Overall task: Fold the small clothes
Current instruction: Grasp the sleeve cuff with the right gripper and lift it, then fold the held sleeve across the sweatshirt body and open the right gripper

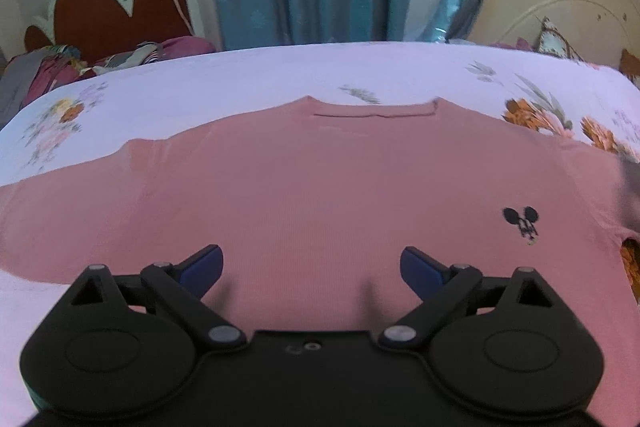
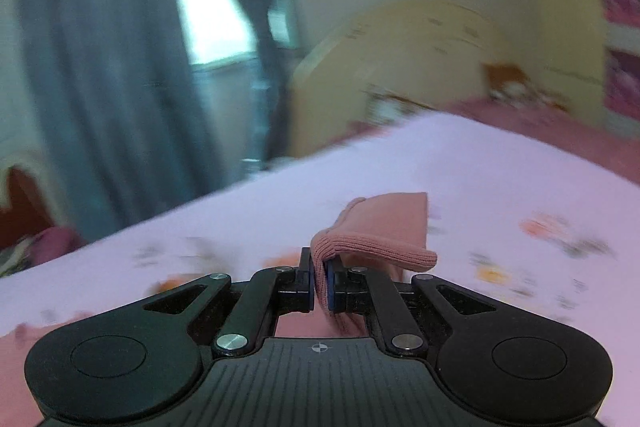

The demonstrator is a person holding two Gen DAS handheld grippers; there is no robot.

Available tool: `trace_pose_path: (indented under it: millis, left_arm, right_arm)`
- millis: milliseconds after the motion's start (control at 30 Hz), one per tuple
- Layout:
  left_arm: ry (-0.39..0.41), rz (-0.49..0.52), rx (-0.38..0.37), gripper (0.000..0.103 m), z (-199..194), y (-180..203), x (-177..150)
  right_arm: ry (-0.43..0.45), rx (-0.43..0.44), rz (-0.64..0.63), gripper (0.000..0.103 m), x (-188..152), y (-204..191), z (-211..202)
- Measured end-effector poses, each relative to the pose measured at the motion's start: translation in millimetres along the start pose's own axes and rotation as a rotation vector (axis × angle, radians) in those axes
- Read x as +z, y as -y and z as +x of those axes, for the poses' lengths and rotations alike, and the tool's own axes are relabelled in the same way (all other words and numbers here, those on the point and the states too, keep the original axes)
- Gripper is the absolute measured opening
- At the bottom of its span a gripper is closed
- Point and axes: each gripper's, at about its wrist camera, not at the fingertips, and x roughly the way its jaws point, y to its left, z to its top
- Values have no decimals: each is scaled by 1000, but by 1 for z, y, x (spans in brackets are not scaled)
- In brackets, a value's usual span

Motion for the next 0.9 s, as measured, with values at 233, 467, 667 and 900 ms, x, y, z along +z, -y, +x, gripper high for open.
trace_pose_path:
  millis: [233,467,667,900]
  left_arm:
    - [8,-52,35,95,-2,-44,-9]
    - [12,-62,62,95,-1,-73,-11]
    - [23,-58,-42,95,5,-70,-6]
    - [-31,-13,-237,93,30,-22,7]
  right_arm:
    - [-58,277,-153,5,-38,-156,-9]
    - [-285,406,-210,6,-125,-244,6]
    - [-330,412,-218,55,-146,-244,-5]
    - [-242,293,-191,58,-124,-185,-38]
